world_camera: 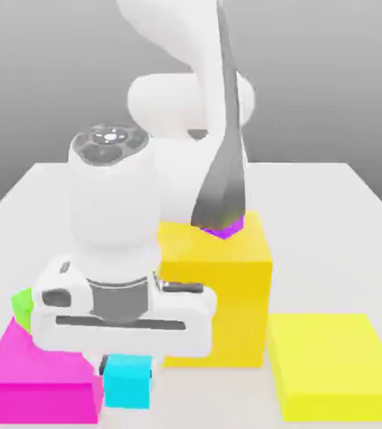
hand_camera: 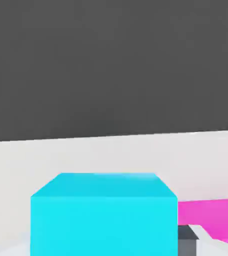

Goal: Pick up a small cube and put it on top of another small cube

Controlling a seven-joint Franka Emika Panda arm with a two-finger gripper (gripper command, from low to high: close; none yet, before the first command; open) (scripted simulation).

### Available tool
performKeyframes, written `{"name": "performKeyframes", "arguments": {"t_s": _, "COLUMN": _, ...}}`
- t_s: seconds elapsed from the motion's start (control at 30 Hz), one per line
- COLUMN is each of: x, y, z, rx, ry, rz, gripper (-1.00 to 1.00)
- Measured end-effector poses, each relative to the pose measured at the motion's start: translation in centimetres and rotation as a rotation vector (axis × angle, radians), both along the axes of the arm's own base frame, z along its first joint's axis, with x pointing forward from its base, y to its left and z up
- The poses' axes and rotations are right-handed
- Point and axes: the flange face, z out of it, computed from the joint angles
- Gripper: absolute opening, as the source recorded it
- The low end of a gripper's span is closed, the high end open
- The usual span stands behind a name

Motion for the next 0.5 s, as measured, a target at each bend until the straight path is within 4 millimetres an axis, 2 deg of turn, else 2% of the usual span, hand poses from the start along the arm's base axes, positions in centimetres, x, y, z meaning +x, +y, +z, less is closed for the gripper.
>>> {"name": "performKeyframes", "arguments": {"t_s": 0.13, "x": -5.6, "y": -7.8, "z": 3.6, "rx": 0.004, "ry": -0.003, "rz": -0.227, "gripper": -1.0}}
{"name": "performKeyframes", "arguments": {"t_s": 0.27, "x": -10.2, "y": -10.6, "z": 6.0, "rx": 0.023, "ry": -0.007, "rz": -0.362, "gripper": -1.0}}
{"name": "performKeyframes", "arguments": {"t_s": 0.33, "x": -10.9, "y": -11.0, "z": 4.3, "rx": 0.029, "ry": -0.008, "rz": -0.385, "gripper": -1.0}}
{"name": "performKeyframes", "arguments": {"t_s": 0.4, "x": -11.1, "y": -11.1, "z": 1.7, "rx": 0.028, "ry": -0.008, "rz": -0.391, "gripper": -1.0}}
{"name": "performKeyframes", "arguments": {"t_s": 0.43, "x": -11.2, "y": -11.2, "z": 0.8, "rx": 0.027, "ry": -0.008, "rz": -0.393, "gripper": 1.0}}
{"name": "performKeyframes", "arguments": {"t_s": 0.5, "x": -11.2, "y": -11.2, "z": 0.8, "rx": 0.027, "ry": -0.008, "rz": -0.392, "gripper": 1.0}}
